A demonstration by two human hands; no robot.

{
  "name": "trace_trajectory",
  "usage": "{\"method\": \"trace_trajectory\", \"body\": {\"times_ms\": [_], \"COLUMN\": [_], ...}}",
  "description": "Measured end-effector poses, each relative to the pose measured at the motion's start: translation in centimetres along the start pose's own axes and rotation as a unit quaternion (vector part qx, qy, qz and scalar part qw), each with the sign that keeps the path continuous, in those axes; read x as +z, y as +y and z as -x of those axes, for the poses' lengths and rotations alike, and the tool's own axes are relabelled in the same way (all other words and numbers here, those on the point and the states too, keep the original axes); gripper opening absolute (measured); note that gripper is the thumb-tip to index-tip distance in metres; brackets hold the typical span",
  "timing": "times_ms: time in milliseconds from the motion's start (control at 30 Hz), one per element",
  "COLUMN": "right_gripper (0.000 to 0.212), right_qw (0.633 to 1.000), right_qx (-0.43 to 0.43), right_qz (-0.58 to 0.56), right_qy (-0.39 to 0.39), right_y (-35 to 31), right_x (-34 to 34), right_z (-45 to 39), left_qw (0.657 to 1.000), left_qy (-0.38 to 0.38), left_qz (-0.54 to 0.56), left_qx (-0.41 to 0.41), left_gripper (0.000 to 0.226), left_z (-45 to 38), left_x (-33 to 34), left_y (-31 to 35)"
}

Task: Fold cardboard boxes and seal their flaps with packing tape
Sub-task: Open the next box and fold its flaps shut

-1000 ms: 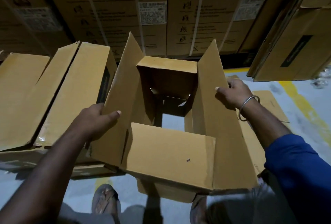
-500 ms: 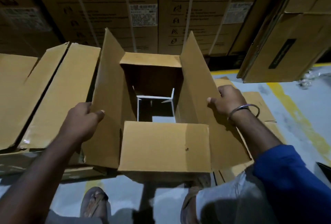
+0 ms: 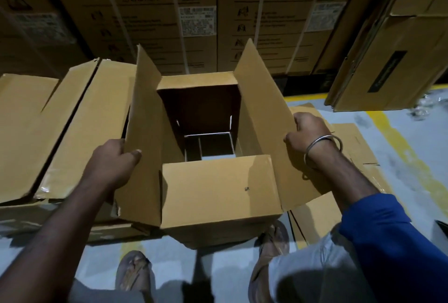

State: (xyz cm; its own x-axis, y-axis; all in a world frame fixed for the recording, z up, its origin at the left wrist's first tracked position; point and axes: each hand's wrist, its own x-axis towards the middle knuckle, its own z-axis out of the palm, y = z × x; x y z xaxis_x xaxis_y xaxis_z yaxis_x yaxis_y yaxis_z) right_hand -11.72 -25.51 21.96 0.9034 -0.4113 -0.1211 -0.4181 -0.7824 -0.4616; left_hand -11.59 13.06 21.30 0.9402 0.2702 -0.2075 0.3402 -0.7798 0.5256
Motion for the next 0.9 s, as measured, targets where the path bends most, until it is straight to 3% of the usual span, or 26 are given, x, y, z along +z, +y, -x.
{"method": "trace_trajectory", "body": {"times_ms": [200, 367, 467, 567, 633, 700, 767, 833, 900], "right_gripper": [0.015, 0.020, 0.038, 0.077, 0.074, 0.062, 0.060, 0.070, 0.080], "right_qw": [0.999, 0.998, 0.994, 0.978, 0.959, 0.947, 0.928, 0.896, 0.873], "right_qx": [0.003, 0.000, -0.009, -0.104, -0.212, -0.287, -0.327, -0.352, -0.352], "right_qz": [0.042, 0.067, 0.108, 0.171, 0.170, 0.142, 0.131, 0.165, 0.218], "right_qy": [0.001, -0.004, -0.004, 0.060, 0.077, 0.004, -0.121, -0.215, -0.255], "right_y": [-0.2, -0.9, -1.7, -2.9, -4.1, -5.1, -5.5, -5.5, -5.3], "right_x": [0.4, 0.9, 1.1, 1.9, 2.5, 3.4, 5.1, 7.2, 9.5], "right_z": [-0.1, 0.4, 1.3, 3.1, 4.7, 6.2, 7.6, 8.4, 8.8], "left_qw": [0.999, 0.998, 0.997, 0.996, 0.995, 0.994, 0.993, 0.994, 0.996], "left_qy": [-0.022, -0.021, -0.023, -0.018, -0.011, -0.007, -0.008, -0.010, -0.013], "left_qz": [-0.027, -0.050, -0.073, -0.082, -0.092, -0.105, -0.111, -0.098, -0.080], "left_qx": [0.030, 0.026, 0.028, 0.033, 0.035, 0.039, 0.040, 0.040, 0.042], "left_gripper": [0.017, 0.025, 0.032, 0.035, 0.040, 0.051, 0.066, 0.080, 0.092], "left_z": [0.5, 0.6, 0.6, 0.5, 0.7, 0.7, 0.8, 0.8, 0.8], "left_x": [0.2, 0.2, 0.1, 0.0, 0.1, 0.3, 0.3, 0.3, 0.3], "left_y": [0.3, 0.3, 0.2, 0.1, 0.2, 0.3, 0.5, 0.7, 0.9]}}
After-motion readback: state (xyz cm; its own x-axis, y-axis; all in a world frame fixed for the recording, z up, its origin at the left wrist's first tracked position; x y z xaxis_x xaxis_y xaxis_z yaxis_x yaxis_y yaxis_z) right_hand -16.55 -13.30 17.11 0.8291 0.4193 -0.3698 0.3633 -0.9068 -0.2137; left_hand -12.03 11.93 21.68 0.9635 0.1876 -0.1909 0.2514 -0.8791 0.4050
